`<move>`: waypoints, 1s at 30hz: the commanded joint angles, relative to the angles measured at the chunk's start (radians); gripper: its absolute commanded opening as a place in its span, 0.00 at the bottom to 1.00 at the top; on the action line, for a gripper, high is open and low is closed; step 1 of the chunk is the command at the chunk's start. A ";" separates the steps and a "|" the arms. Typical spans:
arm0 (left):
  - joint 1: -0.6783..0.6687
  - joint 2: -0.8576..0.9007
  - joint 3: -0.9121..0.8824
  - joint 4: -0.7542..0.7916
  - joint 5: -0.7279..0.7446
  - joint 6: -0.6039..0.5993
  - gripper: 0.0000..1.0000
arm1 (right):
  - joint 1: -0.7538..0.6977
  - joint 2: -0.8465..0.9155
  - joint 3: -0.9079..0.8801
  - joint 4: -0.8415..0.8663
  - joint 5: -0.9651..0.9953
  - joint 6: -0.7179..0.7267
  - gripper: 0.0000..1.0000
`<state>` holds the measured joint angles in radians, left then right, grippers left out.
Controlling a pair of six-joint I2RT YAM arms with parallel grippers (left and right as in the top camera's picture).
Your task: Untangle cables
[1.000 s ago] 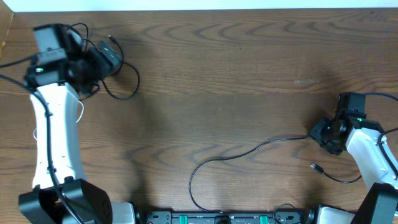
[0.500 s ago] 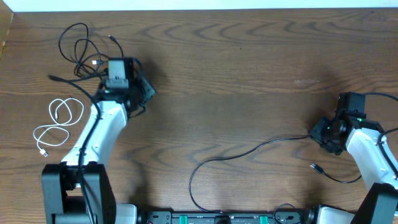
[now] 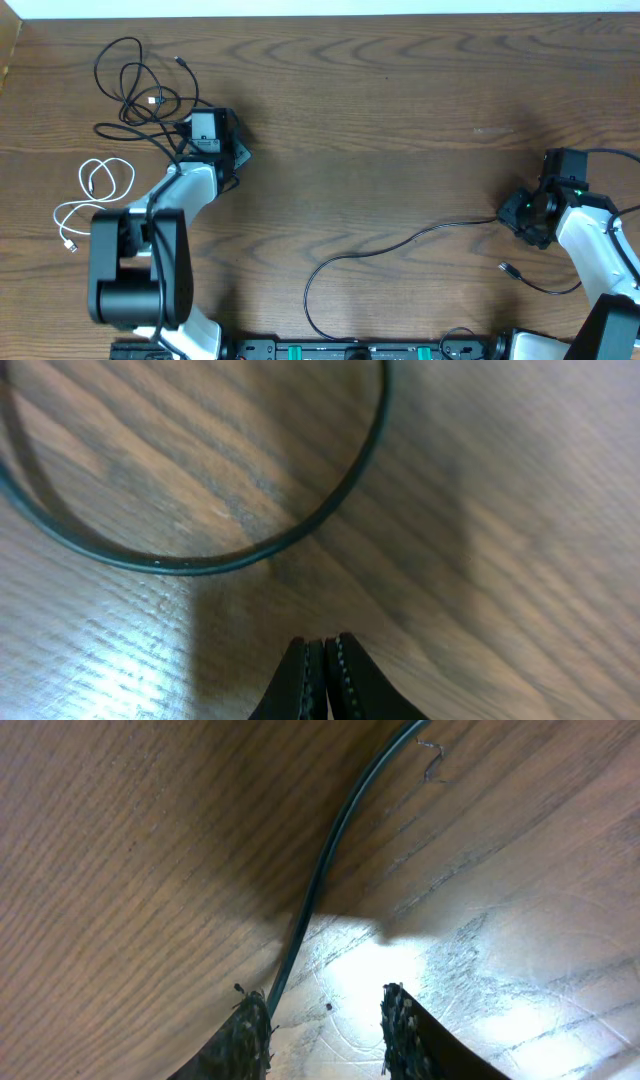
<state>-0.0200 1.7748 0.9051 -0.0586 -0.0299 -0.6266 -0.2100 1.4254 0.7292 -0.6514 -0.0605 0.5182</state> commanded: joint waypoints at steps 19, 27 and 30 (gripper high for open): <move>0.104 0.291 -0.005 0.462 -0.192 -0.003 0.08 | 0.009 0.002 -0.006 0.011 0.002 -0.003 0.32; 0.249 0.310 0.074 0.577 -0.192 0.000 0.08 | 0.009 0.002 -0.006 0.010 0.001 0.002 0.29; 0.288 0.305 0.114 0.576 -0.174 0.008 0.08 | 0.009 0.002 -0.006 0.008 0.002 0.001 0.29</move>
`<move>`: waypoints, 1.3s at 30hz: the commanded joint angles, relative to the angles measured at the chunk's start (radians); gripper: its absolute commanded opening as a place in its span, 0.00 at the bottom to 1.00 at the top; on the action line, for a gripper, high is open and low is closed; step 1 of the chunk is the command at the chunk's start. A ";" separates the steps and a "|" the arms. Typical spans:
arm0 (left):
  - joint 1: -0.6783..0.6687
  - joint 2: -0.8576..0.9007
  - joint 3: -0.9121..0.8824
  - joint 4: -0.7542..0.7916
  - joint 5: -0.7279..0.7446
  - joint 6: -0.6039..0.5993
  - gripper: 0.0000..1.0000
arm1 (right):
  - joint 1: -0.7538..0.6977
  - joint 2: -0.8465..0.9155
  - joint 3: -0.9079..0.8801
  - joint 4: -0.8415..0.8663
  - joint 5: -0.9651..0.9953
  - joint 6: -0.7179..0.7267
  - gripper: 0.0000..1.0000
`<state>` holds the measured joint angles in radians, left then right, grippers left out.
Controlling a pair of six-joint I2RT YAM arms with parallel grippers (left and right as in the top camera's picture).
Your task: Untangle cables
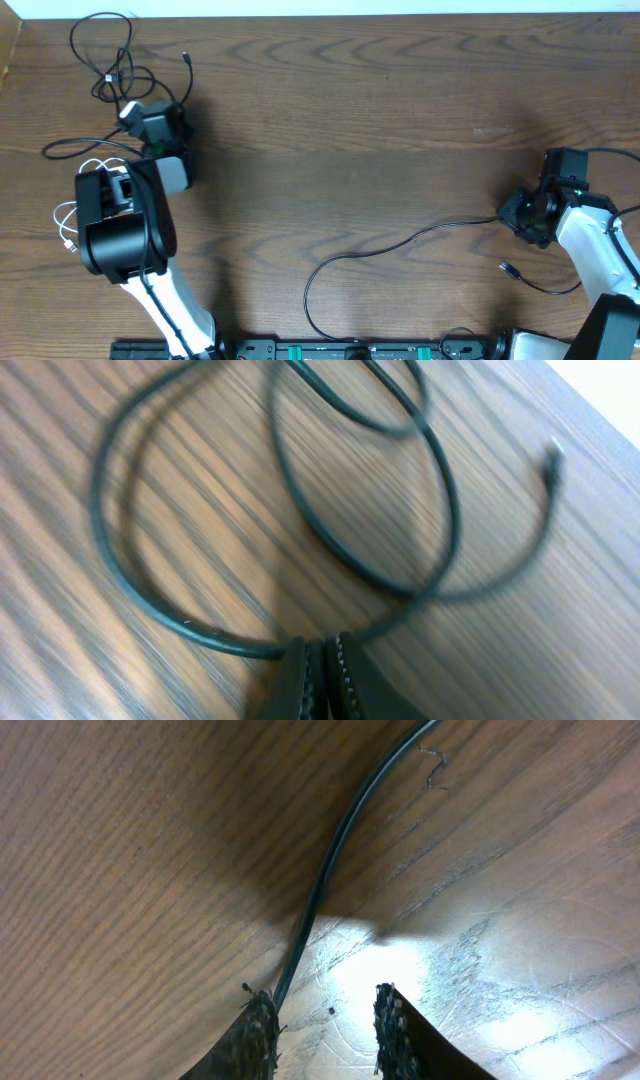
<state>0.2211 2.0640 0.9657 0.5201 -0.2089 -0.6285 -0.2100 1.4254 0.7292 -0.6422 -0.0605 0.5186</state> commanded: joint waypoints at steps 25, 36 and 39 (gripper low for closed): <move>-0.180 -0.861 0.079 -0.535 0.613 0.058 0.08 | 0.009 -0.230 0.003 -0.107 -0.134 -0.063 0.28; -0.365 -0.957 0.079 -0.815 0.614 0.047 0.11 | 0.009 -0.525 0.003 -0.235 -0.160 -0.116 0.02; -0.440 -0.948 0.079 -0.859 0.620 0.048 0.13 | 0.009 -0.608 0.003 -0.286 -0.160 -0.114 0.13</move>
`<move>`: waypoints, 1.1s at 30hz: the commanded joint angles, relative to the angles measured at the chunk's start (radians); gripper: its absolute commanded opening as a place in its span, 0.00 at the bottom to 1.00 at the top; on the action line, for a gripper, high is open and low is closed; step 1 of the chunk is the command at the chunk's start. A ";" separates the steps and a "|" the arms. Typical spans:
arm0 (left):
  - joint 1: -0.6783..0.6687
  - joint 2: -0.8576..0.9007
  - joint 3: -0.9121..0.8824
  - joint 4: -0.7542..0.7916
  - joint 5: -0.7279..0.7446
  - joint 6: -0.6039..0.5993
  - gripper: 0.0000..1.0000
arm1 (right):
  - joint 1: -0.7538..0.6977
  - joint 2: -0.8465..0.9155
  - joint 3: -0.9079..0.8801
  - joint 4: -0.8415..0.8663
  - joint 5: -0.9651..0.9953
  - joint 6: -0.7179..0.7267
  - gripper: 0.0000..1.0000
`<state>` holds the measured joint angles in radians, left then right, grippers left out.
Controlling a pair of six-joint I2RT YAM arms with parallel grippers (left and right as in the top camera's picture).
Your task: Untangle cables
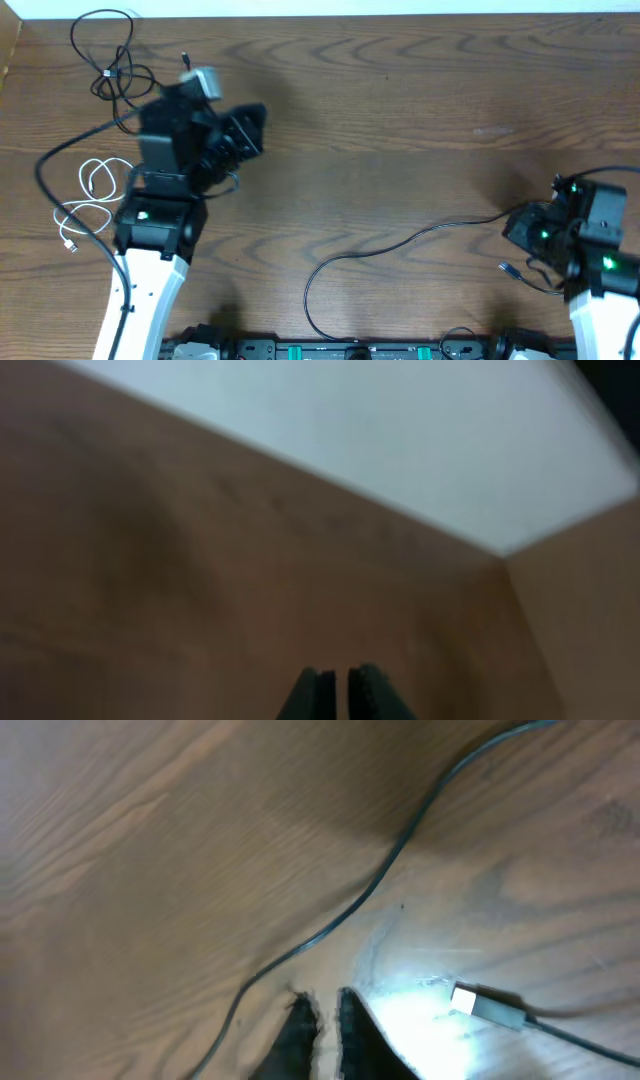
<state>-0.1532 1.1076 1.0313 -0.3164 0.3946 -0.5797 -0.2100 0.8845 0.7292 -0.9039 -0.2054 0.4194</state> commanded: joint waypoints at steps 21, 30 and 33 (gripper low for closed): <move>-0.365 0.340 0.013 -0.034 0.005 0.003 0.82 | 0.008 -0.343 0.004 -0.291 -0.002 0.158 0.84; -0.383 0.445 0.013 -0.021 0.024 0.155 0.88 | 0.008 -0.343 0.193 -0.336 0.164 0.155 0.99; -0.418 0.445 0.013 0.001 0.019 0.303 0.91 | 0.008 -0.343 0.302 -0.345 0.211 0.156 0.99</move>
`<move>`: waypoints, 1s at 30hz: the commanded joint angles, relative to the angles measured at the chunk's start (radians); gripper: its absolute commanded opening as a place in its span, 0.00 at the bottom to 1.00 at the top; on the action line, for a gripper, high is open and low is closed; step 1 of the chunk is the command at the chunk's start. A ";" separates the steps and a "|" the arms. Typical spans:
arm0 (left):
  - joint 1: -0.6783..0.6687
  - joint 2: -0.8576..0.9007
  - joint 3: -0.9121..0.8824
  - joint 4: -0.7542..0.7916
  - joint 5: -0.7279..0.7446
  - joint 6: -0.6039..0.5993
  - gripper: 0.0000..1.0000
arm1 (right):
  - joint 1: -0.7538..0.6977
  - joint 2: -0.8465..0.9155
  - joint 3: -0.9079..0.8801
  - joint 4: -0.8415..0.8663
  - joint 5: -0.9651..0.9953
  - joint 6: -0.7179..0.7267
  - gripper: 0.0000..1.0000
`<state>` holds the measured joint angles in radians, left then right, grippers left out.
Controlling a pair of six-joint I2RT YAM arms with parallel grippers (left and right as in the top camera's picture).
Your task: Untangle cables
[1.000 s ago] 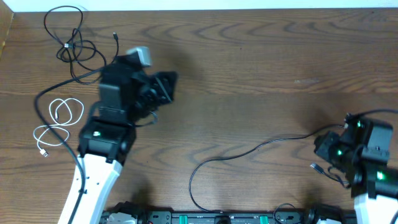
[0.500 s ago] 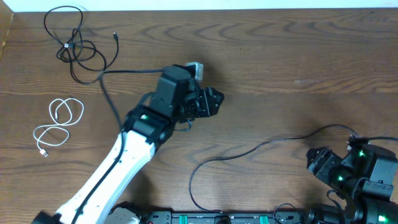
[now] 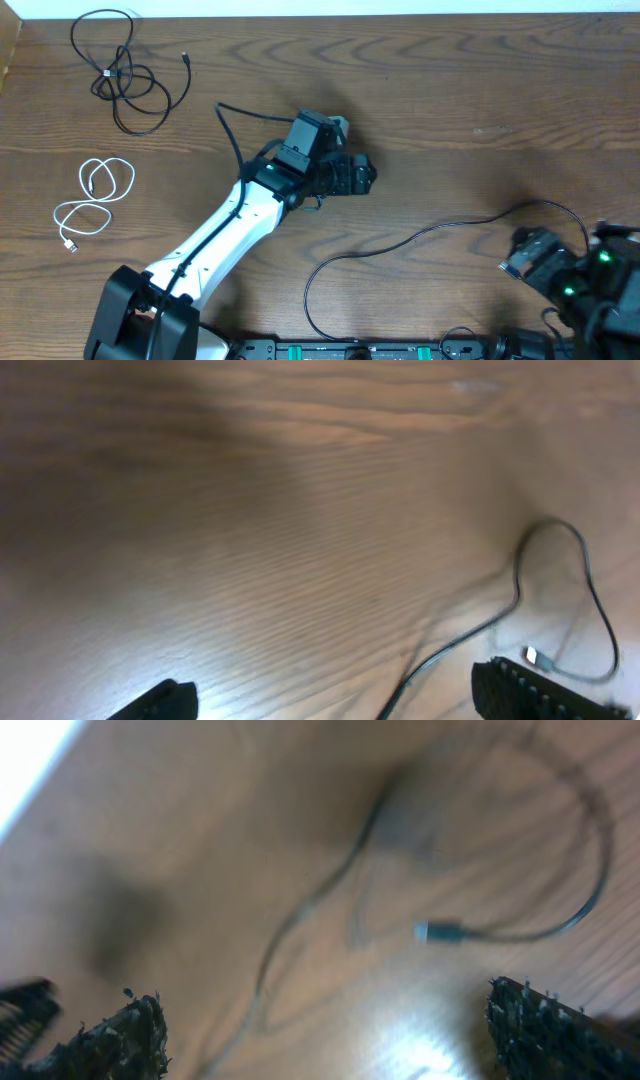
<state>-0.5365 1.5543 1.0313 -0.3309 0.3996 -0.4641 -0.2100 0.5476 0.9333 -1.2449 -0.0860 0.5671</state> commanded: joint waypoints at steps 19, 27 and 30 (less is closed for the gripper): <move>-0.425 0.177 0.013 0.255 -0.131 0.680 0.94 | 0.008 -0.006 0.182 -0.097 0.052 0.012 0.99; -0.464 0.344 0.013 0.446 -0.128 0.680 0.94 | 0.008 -0.006 0.182 -0.132 0.050 0.012 0.99; -0.464 0.379 0.013 0.504 -0.128 0.669 0.94 | 0.008 -0.006 0.182 -0.136 0.050 0.012 0.99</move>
<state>-0.9970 1.9087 1.0317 0.1417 0.2821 0.1932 -0.2100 0.5449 1.1015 -1.3750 -0.0448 0.5739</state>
